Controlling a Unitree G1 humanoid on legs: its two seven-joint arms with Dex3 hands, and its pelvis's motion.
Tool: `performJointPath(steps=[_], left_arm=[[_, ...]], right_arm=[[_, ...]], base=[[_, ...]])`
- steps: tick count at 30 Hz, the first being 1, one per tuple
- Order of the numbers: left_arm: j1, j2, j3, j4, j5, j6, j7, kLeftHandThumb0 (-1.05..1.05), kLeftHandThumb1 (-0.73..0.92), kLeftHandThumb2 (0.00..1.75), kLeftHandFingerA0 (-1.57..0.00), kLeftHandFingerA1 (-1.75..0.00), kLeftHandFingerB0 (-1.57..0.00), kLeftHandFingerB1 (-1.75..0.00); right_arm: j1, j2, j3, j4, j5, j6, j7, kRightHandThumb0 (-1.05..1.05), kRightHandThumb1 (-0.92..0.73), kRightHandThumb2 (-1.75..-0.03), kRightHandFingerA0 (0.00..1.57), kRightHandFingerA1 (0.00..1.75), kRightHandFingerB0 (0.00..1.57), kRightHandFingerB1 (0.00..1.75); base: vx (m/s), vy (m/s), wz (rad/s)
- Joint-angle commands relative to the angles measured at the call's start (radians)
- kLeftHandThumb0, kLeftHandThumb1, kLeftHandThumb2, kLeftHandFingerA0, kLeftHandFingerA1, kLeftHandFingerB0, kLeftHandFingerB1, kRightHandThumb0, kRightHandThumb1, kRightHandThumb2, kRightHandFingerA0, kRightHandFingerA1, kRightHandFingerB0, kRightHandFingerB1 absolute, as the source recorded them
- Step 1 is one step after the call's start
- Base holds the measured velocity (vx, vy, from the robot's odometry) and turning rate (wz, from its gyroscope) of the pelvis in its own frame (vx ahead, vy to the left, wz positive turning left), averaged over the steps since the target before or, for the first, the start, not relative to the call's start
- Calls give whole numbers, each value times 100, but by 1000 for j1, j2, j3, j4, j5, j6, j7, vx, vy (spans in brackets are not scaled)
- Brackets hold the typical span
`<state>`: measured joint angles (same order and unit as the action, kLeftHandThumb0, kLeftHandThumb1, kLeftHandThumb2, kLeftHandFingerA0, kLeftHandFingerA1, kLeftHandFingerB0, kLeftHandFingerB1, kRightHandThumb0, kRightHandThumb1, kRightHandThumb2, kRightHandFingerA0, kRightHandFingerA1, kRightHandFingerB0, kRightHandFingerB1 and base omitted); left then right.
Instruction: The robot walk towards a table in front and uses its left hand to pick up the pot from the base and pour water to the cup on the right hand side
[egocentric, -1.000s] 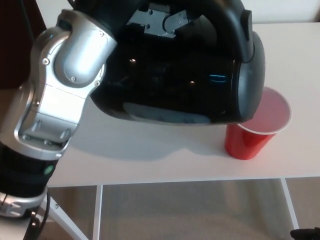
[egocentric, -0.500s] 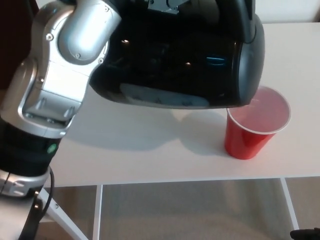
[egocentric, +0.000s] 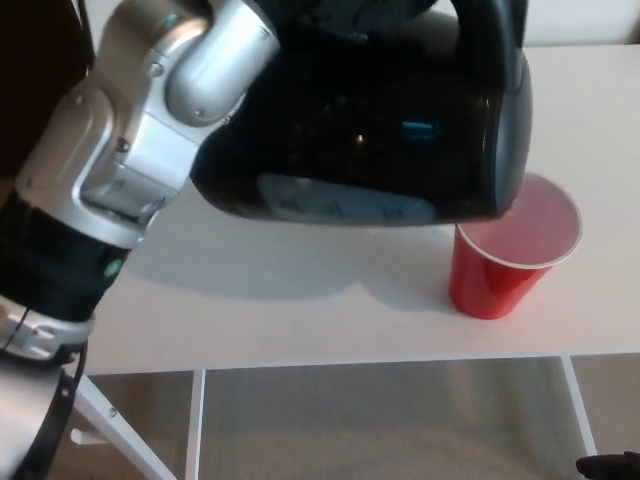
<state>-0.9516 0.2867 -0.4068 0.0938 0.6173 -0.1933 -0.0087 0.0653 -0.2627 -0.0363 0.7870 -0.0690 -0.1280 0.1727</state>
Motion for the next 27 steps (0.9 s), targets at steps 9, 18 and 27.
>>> performJointPath(steps=[9, 18, 27], left_arm=[[-174, -3, -114, 140, 269, -253, 308, -36, 52, 59, -109, -160, -89, -55], [-245, 32, -159, 172, 351, -299, 352, -42, 51, 60, -114, -161, -93, -57], [-322, 65, -187, 235, 417, -385, 428, -40, 54, 60, -109, -166, -89, -63]], right_arm=[[-7, -23, 13, -2, -23, 12, -11, -33, -58, -57, 71, 54, 60, 47], [-14, -35, 22, -4, -31, 5, -13, -35, -58, -57, 73, 56, 59, 47], [-14, -33, 17, -39, -21, 36, -13, -33, -57, -56, 75, 56, 59, 47]], base=[[0, 0, 0], [0, 0, 0], [0, 0, 0]])
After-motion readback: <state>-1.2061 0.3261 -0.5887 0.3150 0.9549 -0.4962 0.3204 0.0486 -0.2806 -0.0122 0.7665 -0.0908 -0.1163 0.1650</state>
